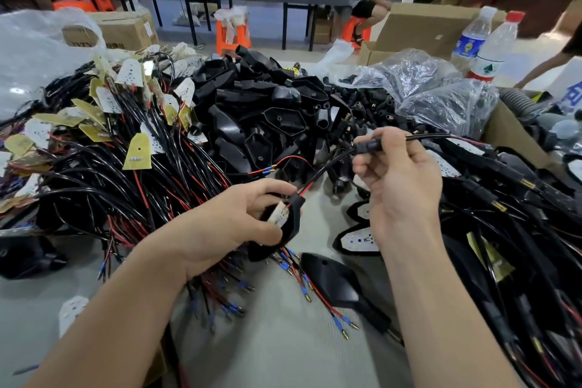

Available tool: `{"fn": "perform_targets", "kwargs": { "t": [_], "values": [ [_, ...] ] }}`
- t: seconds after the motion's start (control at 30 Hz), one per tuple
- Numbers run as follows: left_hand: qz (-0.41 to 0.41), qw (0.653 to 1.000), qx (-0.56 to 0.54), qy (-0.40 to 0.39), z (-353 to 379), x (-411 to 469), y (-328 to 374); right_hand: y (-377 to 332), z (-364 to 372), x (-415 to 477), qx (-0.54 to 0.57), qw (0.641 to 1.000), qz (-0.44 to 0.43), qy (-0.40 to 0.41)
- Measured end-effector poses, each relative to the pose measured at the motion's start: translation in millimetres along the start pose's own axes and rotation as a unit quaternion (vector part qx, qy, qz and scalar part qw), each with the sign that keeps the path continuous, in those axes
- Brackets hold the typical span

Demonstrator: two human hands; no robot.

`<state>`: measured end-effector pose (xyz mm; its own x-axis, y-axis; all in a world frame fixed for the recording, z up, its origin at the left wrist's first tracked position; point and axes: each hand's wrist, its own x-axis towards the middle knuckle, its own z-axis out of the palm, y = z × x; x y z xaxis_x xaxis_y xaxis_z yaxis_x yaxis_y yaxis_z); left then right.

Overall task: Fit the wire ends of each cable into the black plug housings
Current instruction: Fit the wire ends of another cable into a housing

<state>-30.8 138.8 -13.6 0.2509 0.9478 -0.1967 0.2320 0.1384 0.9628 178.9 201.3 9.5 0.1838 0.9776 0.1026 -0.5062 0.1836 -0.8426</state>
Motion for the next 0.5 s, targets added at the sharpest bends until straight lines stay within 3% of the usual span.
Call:
{"fn": "perform_targets", "kwargs": {
  "t": [0.1,0.3,0.5],
  "values": [
    [0.025,0.997,-0.058,0.049,2.0,2.0,-0.7,0.2,-1.1,-0.9,-0.026,0.999,0.022,-0.024],
    [0.054,0.989,-0.095,0.095,12.3,6.6,-1.2,13.0,6.9,-13.9,-0.171,0.969,0.102,-0.148],
    [0.078,0.968,-0.177,0.158,12.1,7.4,-0.8,7.6,5.1,-14.7,-0.139,0.967,0.137,-0.163]
  ]
}}
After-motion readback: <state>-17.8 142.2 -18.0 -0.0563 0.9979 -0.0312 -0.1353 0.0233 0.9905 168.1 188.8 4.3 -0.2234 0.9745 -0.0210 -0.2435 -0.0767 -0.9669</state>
